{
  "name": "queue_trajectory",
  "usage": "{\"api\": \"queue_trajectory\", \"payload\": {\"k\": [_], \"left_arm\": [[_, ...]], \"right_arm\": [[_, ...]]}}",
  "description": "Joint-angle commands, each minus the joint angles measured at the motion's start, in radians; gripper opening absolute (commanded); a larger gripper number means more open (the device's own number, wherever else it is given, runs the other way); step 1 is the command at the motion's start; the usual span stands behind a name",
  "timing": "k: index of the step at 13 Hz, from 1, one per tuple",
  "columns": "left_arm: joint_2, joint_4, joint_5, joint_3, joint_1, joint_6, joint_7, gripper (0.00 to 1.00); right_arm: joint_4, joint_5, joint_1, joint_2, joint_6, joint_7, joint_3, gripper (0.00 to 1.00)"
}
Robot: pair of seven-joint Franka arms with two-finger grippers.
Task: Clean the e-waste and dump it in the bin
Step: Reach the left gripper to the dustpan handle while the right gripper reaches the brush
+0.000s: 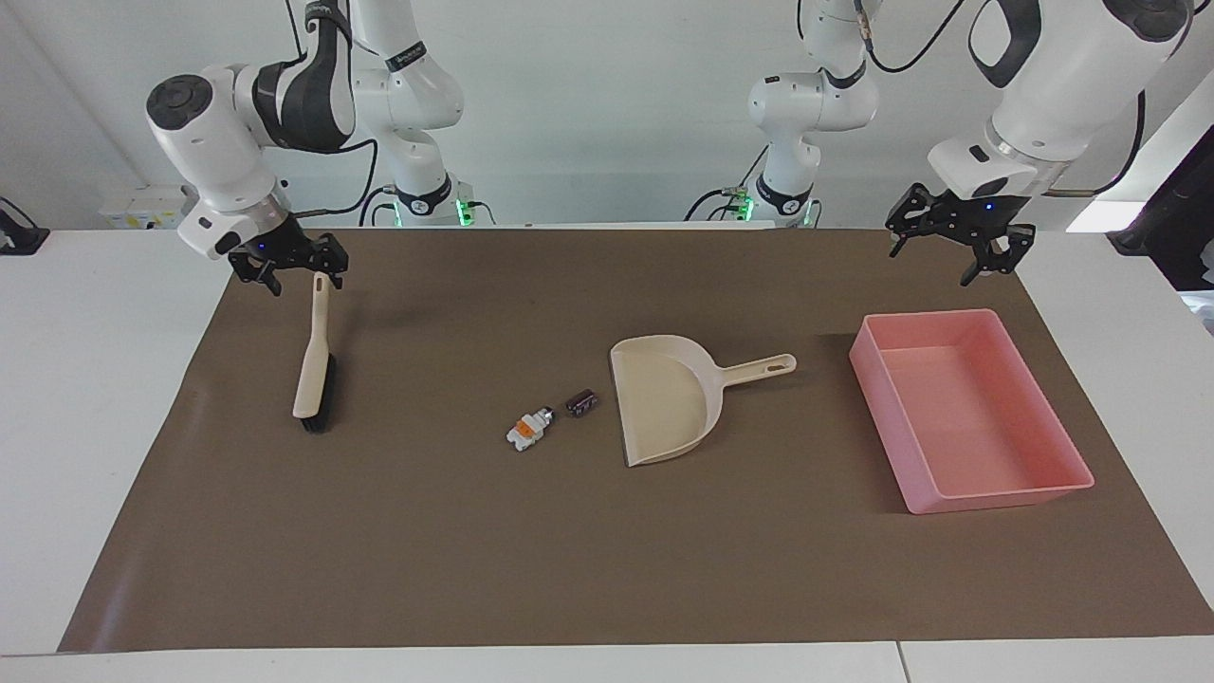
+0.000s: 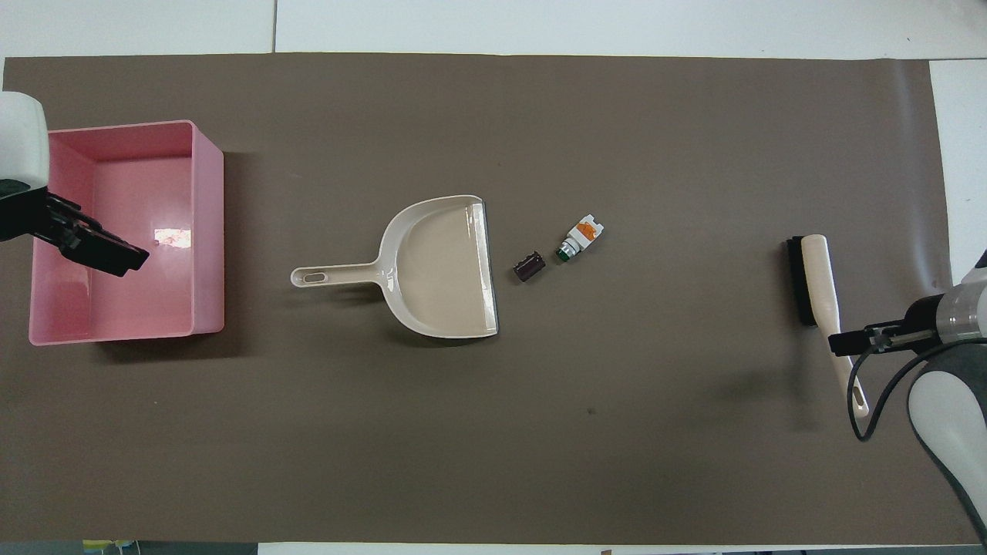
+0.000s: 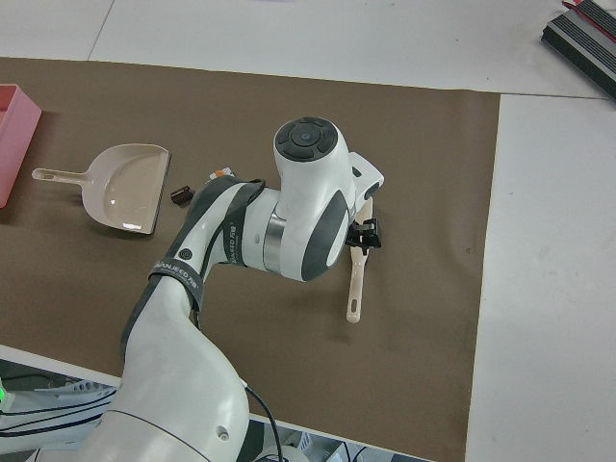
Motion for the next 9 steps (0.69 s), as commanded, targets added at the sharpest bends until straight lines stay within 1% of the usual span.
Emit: {"api": "queue_trajectory", "payload": {"k": [1, 3, 5, 7, 8, 9], "left_arm": [[-0.051, -0.103, -0.001, 0.007, -0.047, 0.115, 0.15, 1.0], [-0.055, -0.175, -0.001, 0.007, -0.099, 0.185, 0.201, 1.0], [-0.02, -0.214, -0.001, 0.007, -0.148, 0.245, 0.276, 1.0], [0.062, -0.225, 0.012, 0.011, -0.227, 0.305, 0.276, 1.0], [0.093, -0.229, 0.044, 0.011, -0.256, 0.334, 0.275, 1.0], [0.122, -0.243, 0.086, 0.011, -0.279, 0.353, 0.275, 1.0]], "right_arm": [[-0.108, -0.018, -0.038, 0.01, 0.119, -0.042, 0.008, 1.0], [-0.158, -0.02, -0.061, 0.036, 0.18, -0.043, 0.008, 1.0], [-0.199, -0.021, -0.075, 0.041, 0.197, -0.043, 0.008, 1.0], [-0.21, -0.027, -0.087, 0.036, 0.197, -0.042, 0.006, 1.0], [-0.21, -0.027, -0.087, 0.036, 0.197, -0.04, 0.006, 1.0], [-0.21, -0.027, -0.089, 0.036, 0.197, -0.036, 0.006, 0.97]]}}
